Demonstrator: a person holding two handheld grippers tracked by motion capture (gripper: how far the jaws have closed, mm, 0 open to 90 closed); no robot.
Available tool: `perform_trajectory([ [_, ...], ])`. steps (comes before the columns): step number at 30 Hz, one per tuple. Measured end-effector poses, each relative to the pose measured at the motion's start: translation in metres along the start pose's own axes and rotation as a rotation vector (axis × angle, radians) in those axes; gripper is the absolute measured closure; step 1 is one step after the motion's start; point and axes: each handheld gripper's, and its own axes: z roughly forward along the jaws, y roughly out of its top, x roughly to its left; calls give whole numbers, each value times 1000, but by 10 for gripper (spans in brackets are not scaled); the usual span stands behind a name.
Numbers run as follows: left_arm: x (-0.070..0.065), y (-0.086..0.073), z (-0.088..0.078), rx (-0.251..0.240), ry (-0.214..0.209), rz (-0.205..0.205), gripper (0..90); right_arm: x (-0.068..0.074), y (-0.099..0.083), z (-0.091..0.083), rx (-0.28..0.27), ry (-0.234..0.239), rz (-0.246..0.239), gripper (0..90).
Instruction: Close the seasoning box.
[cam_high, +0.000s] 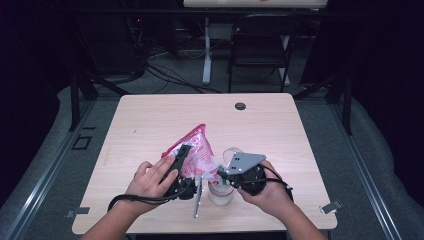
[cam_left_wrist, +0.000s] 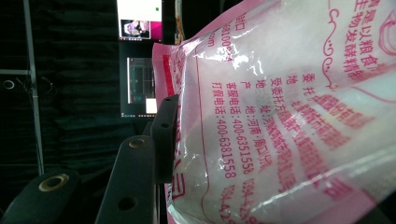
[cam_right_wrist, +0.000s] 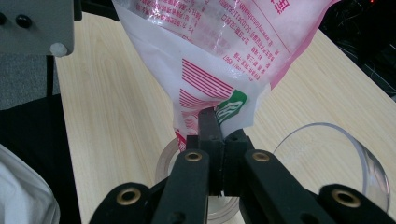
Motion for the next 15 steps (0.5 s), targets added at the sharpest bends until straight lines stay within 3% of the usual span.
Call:
perform_trajectory([
  [15,2,0,0,-7,15,12,603,0,0,0,1,-2,-1,900],
])
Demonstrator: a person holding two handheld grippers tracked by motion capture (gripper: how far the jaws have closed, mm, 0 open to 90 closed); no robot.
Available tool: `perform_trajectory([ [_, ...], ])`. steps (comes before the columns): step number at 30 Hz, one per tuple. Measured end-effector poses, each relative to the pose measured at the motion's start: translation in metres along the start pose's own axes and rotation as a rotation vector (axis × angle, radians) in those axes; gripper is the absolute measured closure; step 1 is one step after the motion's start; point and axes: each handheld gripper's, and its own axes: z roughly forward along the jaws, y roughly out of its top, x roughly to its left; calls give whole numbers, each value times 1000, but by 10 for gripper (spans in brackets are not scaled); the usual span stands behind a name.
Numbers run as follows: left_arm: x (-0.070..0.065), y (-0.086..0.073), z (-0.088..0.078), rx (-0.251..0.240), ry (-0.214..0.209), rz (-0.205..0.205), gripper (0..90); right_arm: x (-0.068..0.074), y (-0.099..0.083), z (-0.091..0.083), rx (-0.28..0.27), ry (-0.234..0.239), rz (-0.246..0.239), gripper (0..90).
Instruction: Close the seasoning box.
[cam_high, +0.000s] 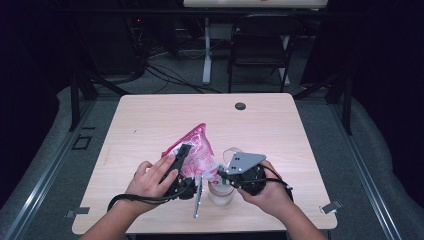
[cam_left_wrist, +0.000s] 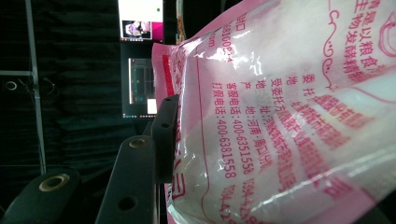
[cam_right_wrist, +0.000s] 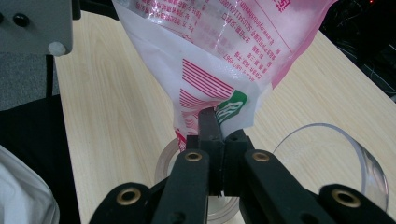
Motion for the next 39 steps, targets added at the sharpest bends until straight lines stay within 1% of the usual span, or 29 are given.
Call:
perform_trajectory([
  [3,0,0,0,2,-4,-4,604,0,0,0,0,0,0,900],
  [4,0,0,0,0,1,1,604,0,0,0,0,-1,0,900],
  [6,0,0,0,2,-8,0,604,0,0,0,1,-1,0,900],
  [11,0,0,1,-7,5,1,604,0,0,0,0,0,0,900],
  [12,0,0,0,3,-2,1,604,0,0,0,0,-1,0,900],
  [14,0,0,1,-8,3,0,604,0,0,0,0,2,0,900],
  [19,0,0,1,-8,2,0,605,0,0,1,-1,1,2,900],
  [20,0,0,1,-7,3,0,604,0,-1,1,-3,1,3,900],
  [21,1,1,0,4,-2,3,604,0,-1,1,-3,1,3,900],
  [22,1,1,0,-4,2,2,604,0,-1,1,-3,1,3,900],
  [23,1,1,0,6,-6,-1,605,0,-1,1,-1,0,2,900],
  [24,1,1,0,7,-7,-1,605,0,-1,1,1,1,1,900],
  [26,1,1,0,6,-7,1,605,0,-1,1,1,-1,1,900],
  [27,1,2,0,2,0,8,605,0,-1,1,3,-3,1,900],
  [28,1,2,0,3,-1,5,605,0,-1,1,2,-4,1,900],
  [29,1,2,1,-11,8,6,605,0,-1,1,0,-3,3,900],
  [31,2,2,1,-15,14,12,605,0,-1,1,0,-4,4,900],
  [32,2,2,1,-14,14,13,605,0,-2,1,-2,-3,4,900],
  [33,2,3,0,-2,8,15,605,0,-2,1,-2,-2,5,900],
  [39,2,3,0,-2,7,18,606,-1,-3,1,1,-8,6,900],
])
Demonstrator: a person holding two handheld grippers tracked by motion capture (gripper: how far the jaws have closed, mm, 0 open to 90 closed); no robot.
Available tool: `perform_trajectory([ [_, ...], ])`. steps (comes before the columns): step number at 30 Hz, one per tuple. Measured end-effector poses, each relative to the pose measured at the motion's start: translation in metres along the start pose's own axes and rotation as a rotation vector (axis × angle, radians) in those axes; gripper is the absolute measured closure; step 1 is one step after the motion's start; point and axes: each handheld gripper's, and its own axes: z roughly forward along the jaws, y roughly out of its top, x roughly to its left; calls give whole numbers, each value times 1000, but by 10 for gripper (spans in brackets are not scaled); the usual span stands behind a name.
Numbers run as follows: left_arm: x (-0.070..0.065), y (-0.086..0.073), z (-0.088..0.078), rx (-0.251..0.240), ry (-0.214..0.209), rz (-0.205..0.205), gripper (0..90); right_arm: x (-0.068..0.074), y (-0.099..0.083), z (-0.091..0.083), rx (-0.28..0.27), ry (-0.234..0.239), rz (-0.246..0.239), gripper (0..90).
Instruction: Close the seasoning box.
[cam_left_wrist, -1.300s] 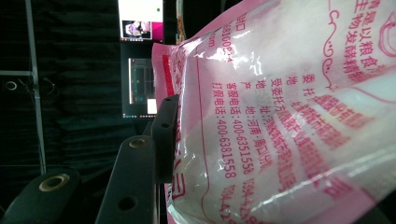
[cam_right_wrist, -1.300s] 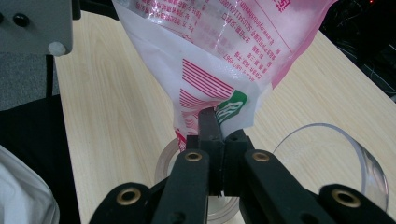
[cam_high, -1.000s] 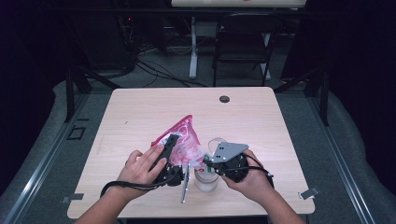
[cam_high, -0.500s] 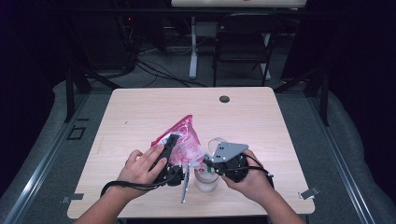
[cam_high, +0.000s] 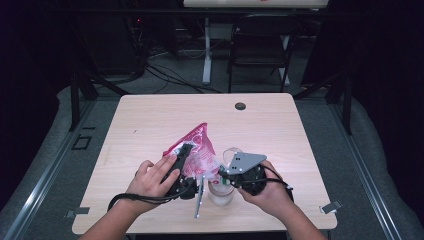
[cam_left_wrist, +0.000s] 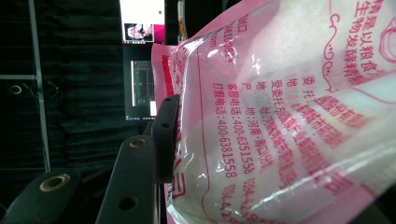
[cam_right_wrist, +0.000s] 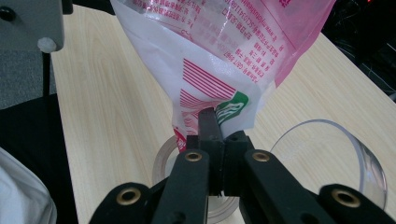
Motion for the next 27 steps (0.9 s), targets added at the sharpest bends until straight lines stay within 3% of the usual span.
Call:
perform_trajectory([
  [14,-1,2,1,-10,-4,-2,606,-1,-4,0,-3,1,10,900],
  [27,1,5,2,4,-14,29,606,-2,-7,2,0,4,19,900],
])
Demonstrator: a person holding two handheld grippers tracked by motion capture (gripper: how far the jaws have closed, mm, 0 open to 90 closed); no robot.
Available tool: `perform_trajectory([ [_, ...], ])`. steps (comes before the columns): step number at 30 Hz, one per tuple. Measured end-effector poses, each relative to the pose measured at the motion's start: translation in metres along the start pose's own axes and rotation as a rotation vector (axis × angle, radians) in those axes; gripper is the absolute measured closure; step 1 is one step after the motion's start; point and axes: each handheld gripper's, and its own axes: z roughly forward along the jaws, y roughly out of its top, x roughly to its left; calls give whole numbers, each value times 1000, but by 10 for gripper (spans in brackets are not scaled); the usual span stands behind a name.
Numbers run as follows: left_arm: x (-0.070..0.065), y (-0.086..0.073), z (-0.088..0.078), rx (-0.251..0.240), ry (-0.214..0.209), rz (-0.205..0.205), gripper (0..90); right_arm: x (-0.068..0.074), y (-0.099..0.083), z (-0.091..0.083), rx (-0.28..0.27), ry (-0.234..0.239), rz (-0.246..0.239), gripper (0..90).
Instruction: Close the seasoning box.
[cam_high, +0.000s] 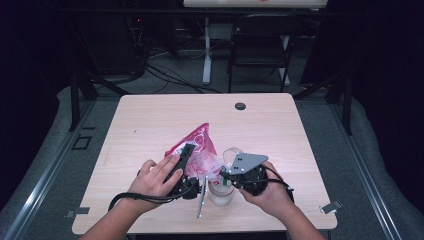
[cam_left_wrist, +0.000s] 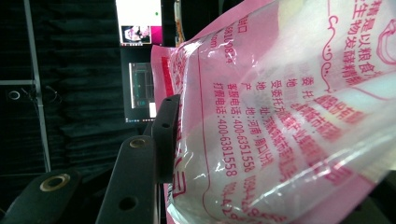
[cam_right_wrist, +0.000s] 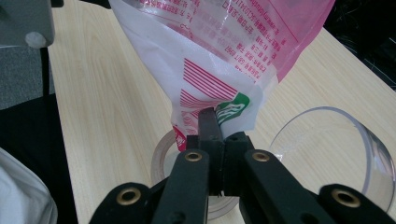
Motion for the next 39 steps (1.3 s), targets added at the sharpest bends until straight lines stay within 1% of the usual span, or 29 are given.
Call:
perform_trajectory([
  [2,0,0,0,1,0,1,606,0,-1,0,-3,-3,7,900],
  [3,-1,0,0,4,-11,-10,606,0,-1,1,-2,0,9,900],
  [11,0,1,1,-6,-6,3,607,-1,-2,1,7,-1,5,900],
  [12,-1,1,2,-13,-5,-10,607,-1,-2,1,6,-1,5,900],
  [13,-1,1,2,-15,-5,-10,608,-1,-2,1,8,-4,5,900],
  [16,-1,1,2,-14,-8,-6,608,-1,-2,1,6,-3,6,900],
  [17,1,2,2,-17,1,7,608,-1,-2,1,7,-4,6,900],
  [18,1,2,1,-3,-7,11,608,-1,-2,0,8,-5,5,900],
  [20,1,2,0,-2,-10,12,608,-1,-3,1,5,-3,8,900],
  [21,0,2,1,-11,-9,7,609,-1,-3,1,2,-3,12,900],
  [22,0,3,0,0,-17,6,609,-1,-3,1,6,-5,11,900],
  [23,-1,3,-1,-1,-23,4,609,-1,-3,0,7,-7,12,900],
  [24,-2,2,0,-19,-16,8,610,-1,-3,0,6,-8,13,900],
  [25,-1,2,0,-19,-18,7,610,-1,-2,0,4,-10,12,900],
  [26,-1,1,-1,-13,-28,0,611,-1,-2,0,8,-14,10,900],
  [27,0,1,-1,-13,-17,11,612,-1,-1,-1,4,-11,11,900],
  [28,2,1,-3,0,-25,13,612,0,-1,-1,3,-13,9,900],
  [29,2,1,-3,4,-34,6,612,0,0,-2,0,-12,8,900],
  [30,3,1,-3,1,-23,13,613,0,1,-2,0,-13,5,900],
  [31,3,0,-4,4,-29,11,613,1,2,-3,-2,-20,5,900],
  [33,4,0,-3,-9,-17,16,615,1,3,-3,-3,-23,4,900],
  [35,4,0,-4,-6,-23,18,617,1,3,-3,-8,-22,6,900],
  [37,3,0,-4,-4,-34,14,619,2,5,-4,-4,-31,-2,900],
  [39,4,1,-5,3,-39,22,620,2,5,-4,-5,-33,-2,900],
])
